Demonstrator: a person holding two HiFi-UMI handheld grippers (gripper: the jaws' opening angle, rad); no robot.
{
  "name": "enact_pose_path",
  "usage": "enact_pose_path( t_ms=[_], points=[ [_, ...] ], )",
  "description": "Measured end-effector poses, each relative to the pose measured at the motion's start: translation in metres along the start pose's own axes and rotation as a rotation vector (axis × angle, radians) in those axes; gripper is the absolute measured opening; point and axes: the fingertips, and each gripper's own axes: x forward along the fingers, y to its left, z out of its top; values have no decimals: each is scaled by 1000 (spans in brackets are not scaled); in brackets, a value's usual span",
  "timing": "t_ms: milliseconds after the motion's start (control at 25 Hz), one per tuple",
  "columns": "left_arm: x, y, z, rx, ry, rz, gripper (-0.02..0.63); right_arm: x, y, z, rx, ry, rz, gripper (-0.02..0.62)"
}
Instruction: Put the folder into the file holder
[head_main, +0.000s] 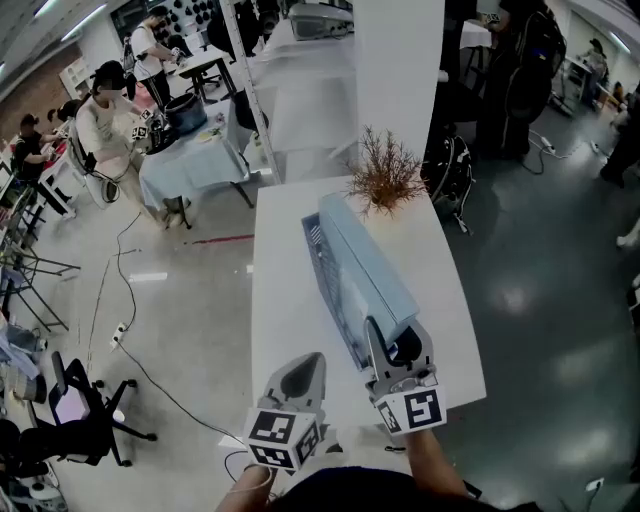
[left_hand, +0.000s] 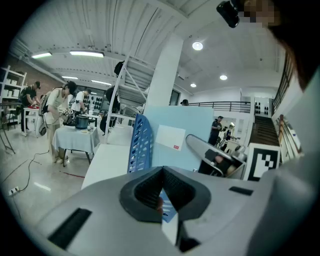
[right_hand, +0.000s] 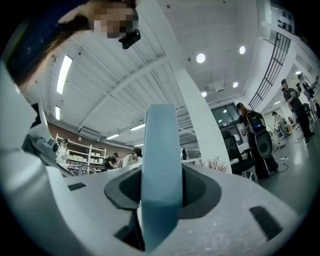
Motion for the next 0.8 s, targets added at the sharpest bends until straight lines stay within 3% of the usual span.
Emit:
enact_pose_path(
  t_ms=[800],
  points=[
    [-4,-9,-1,1,-11,2,5,-3,0,-29,-22,119,14,156]
  ],
)
